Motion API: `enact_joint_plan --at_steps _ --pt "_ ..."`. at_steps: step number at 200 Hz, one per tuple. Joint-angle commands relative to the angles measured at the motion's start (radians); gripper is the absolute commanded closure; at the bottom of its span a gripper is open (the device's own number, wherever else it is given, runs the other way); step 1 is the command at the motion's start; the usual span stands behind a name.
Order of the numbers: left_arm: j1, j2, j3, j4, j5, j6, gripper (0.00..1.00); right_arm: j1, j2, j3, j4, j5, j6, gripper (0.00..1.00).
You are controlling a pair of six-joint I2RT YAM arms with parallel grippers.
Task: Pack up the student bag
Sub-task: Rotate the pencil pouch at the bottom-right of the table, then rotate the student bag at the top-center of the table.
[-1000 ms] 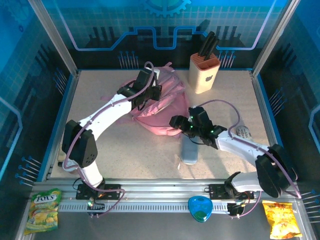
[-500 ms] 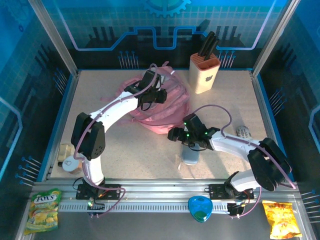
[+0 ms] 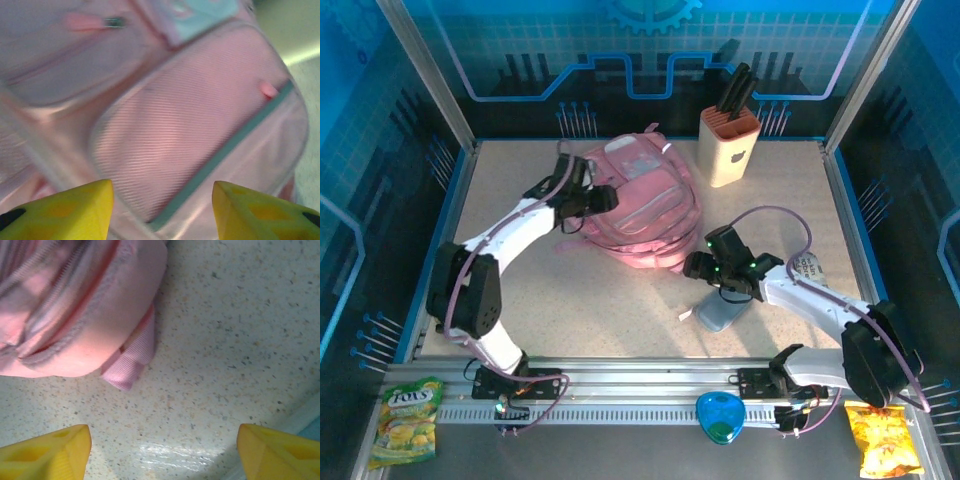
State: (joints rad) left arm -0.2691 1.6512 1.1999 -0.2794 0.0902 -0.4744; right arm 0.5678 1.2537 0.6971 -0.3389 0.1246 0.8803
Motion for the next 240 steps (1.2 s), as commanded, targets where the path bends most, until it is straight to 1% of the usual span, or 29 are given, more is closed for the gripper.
enact_joint_plan --at_steps 1,28,56,90,107,125,145,156,169,195,215,236,240 --pt "0.083 -0.076 -0.128 0.095 0.035 -0.159 0.45 -0.014 0.003 0.051 0.049 -0.019 -0.025 0.23" --pt "0.182 -0.093 -0.250 0.176 0.088 -0.248 0.45 -0.013 0.053 0.079 0.132 -0.078 -0.005 0.23" --pt "0.235 -0.042 -0.276 0.232 0.142 -0.286 0.46 -0.011 0.124 0.119 0.177 -0.123 0.012 0.24" --pt "0.268 0.060 -0.249 0.293 0.188 -0.311 0.46 -0.008 0.183 0.140 0.238 -0.161 0.029 0.24" --pt "0.271 0.114 -0.222 0.318 0.213 -0.313 0.45 -0.008 0.214 0.155 0.252 -0.177 0.030 0.25" --pt "0.271 0.154 -0.212 0.356 0.240 -0.344 0.45 -0.007 0.239 0.169 0.263 -0.188 0.036 0.25" --pt "0.271 0.188 -0.200 0.384 0.256 -0.362 0.48 -0.006 0.264 0.175 0.276 -0.196 0.036 0.25" --pt "0.271 0.204 -0.187 0.379 0.259 -0.360 0.52 -0.006 0.279 0.176 0.279 -0.204 0.032 0.27" --pt "0.271 0.213 -0.184 0.379 0.258 -0.359 0.58 -0.008 0.298 0.176 0.283 -0.215 0.028 0.28" --pt "0.274 0.209 -0.188 0.372 0.250 -0.356 0.78 -0.012 0.347 0.221 0.293 -0.233 0.016 0.32" --pt "0.280 0.169 -0.214 0.370 0.240 -0.354 0.92 -0.017 0.395 0.249 0.298 -0.235 0.002 0.36" --pt "0.286 0.088 -0.263 0.352 0.217 -0.350 1.00 -0.024 0.457 0.298 0.292 -0.237 -0.026 0.39" --pt "0.287 0.070 -0.275 0.347 0.211 -0.347 1.00 -0.025 0.469 0.308 0.289 -0.237 -0.031 0.39"
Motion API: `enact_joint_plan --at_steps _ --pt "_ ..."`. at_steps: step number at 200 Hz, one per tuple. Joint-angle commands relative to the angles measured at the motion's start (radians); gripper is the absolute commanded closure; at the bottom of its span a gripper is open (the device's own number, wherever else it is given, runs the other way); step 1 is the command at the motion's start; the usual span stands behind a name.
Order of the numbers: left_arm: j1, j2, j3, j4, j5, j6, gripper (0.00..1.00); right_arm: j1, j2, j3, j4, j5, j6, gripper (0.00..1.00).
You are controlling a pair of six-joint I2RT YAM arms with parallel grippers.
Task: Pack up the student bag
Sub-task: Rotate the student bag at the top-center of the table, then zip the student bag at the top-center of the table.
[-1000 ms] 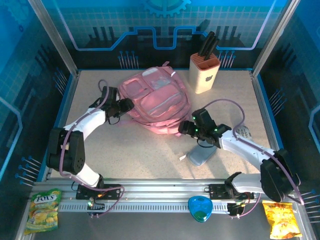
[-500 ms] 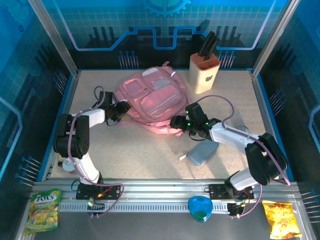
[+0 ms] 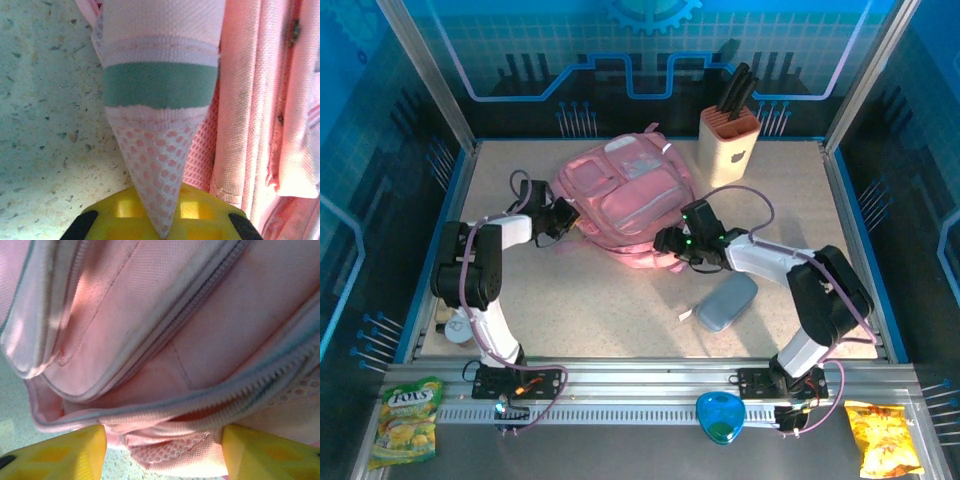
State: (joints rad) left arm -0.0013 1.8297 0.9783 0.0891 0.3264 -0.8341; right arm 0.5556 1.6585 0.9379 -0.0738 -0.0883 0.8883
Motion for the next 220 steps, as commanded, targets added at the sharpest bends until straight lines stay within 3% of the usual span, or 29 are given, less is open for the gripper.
enact_joint_plan --at_steps 1,40,65,118,166,220 --pt "0.020 -0.113 -0.056 -0.023 -0.026 0.013 1.00 -0.013 0.067 0.070 0.023 -0.025 -0.040 0.39" --pt "0.021 -0.318 -0.204 -0.053 -0.062 -0.003 1.00 -0.037 0.187 0.203 -0.011 -0.018 -0.102 0.42" --pt "0.020 -0.392 -0.272 -0.054 -0.029 -0.033 1.00 -0.050 0.229 0.286 -0.072 0.001 -0.149 0.41" --pt "0.014 -0.367 -0.271 -0.023 0.079 -0.066 1.00 -0.016 0.027 0.236 -0.218 0.165 -0.211 0.33" --pt "-0.001 -0.343 -0.268 0.024 0.101 -0.109 1.00 0.163 -0.088 0.192 -0.305 0.335 -0.195 0.32" --pt "-0.014 -0.359 -0.248 -0.002 0.123 -0.111 1.00 0.414 0.124 0.376 -0.232 0.381 -0.196 0.47"
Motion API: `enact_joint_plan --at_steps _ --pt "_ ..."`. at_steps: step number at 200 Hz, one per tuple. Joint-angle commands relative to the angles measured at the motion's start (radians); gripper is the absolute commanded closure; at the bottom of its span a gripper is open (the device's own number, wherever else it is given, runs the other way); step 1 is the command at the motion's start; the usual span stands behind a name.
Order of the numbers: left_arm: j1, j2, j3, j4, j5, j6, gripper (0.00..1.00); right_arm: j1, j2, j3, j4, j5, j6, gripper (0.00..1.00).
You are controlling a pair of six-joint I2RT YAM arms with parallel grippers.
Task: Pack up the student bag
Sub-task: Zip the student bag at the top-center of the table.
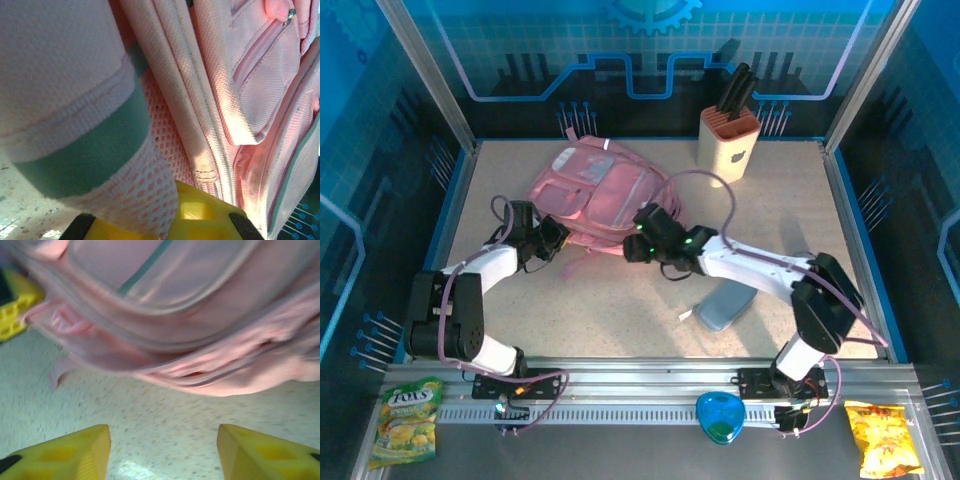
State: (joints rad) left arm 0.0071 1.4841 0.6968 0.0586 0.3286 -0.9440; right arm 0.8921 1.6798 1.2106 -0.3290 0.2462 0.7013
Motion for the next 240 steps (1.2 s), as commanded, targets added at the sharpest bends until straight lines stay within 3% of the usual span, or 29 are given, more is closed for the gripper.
enact_joint_plan --at_steps 1,66,120,162,240 --pt "-0.022 -0.014 0.035 0.027 0.121 0.001 1.00 0.080 0.108 0.109 0.024 0.046 -0.009 0.47" --pt "-0.024 -0.045 0.080 -0.058 0.164 0.052 0.99 0.122 0.354 0.330 0.076 0.081 0.044 0.68" --pt "-0.024 -0.054 0.099 -0.076 0.185 0.066 0.98 0.111 0.451 0.431 0.053 0.092 0.060 0.67" --pt "-0.023 -0.061 0.101 -0.083 0.189 0.066 0.98 0.097 0.499 0.516 -0.045 0.219 0.077 0.65" --pt "-0.023 -0.080 0.097 -0.088 0.173 0.059 0.98 0.087 0.547 0.594 -0.157 0.331 0.161 0.65"
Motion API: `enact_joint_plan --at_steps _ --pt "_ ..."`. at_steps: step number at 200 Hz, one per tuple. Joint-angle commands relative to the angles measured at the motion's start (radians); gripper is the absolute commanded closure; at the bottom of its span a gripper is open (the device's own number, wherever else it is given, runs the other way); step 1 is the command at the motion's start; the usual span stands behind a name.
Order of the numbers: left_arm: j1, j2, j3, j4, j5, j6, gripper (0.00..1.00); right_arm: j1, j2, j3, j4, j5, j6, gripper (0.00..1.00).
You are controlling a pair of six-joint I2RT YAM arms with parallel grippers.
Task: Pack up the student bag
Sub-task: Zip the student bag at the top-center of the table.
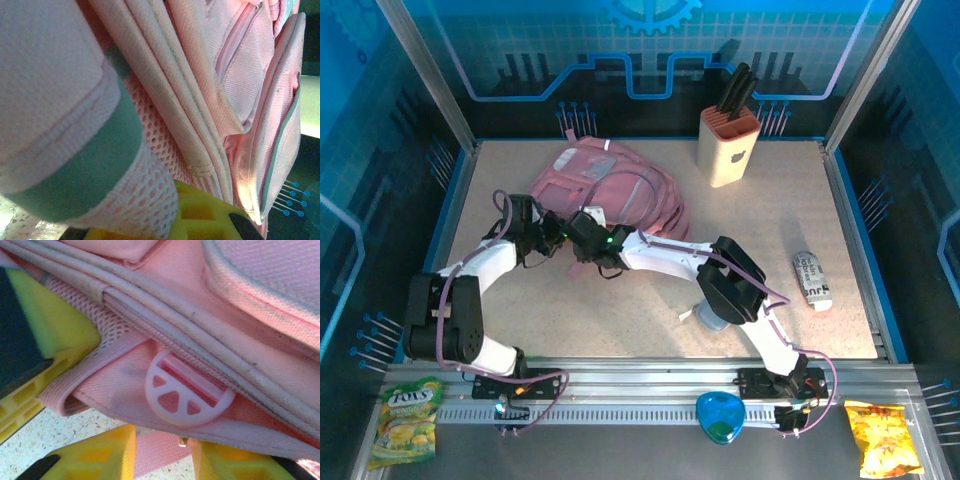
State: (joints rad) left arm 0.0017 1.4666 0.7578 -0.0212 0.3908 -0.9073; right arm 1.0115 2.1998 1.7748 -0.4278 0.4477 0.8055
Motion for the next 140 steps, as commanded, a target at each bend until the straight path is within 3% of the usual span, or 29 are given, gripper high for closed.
enact_joint_plan --at_steps 1,91,140 --pt "-0.018 -0.063 0.036 -0.008 0.110 0.021 0.98 -0.033 0.028 0.029 -0.059 0.129 0.057 0.65" --pt "-0.017 -0.074 0.037 -0.019 0.094 0.021 0.99 -0.045 0.019 0.011 -0.042 0.124 0.056 0.88" --pt "-0.014 -0.085 0.040 -0.032 0.067 0.030 1.00 -0.041 -0.094 -0.137 -0.021 0.160 0.035 0.94"
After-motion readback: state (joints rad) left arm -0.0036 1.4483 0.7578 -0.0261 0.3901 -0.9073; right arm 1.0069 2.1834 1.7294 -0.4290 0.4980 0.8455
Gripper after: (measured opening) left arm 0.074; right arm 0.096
